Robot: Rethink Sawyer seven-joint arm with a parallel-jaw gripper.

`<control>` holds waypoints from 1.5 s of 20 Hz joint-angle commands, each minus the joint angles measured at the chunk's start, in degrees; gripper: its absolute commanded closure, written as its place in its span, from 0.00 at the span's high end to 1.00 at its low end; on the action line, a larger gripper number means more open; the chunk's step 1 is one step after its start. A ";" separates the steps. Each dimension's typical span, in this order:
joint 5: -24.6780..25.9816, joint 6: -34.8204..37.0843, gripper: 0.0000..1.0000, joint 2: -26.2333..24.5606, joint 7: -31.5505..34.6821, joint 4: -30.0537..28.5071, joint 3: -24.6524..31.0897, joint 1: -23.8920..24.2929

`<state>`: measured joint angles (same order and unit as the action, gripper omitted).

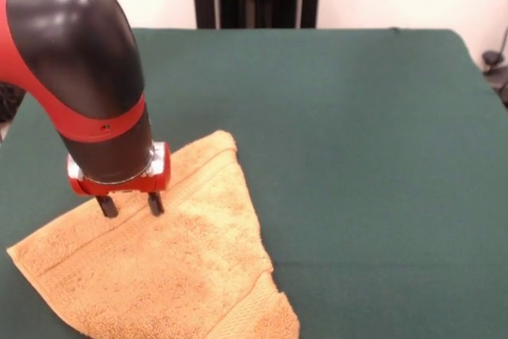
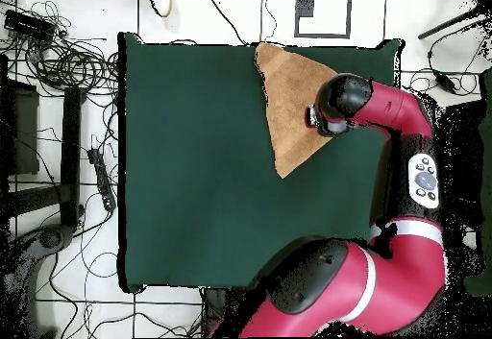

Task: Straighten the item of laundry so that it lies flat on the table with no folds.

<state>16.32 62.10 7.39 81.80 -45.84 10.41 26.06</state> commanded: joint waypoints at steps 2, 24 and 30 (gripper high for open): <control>3.84 -6.22 1.00 -2.64 -2.41 -17.44 -0.62 2.11; 2.85 -12.42 1.00 8.28 3.43 -37.71 -1.38 4.91; 0.72 -13.77 1.00 9.10 7.84 -40.24 -1.51 2.70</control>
<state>16.37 50.49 17.87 81.80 -71.93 8.18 32.74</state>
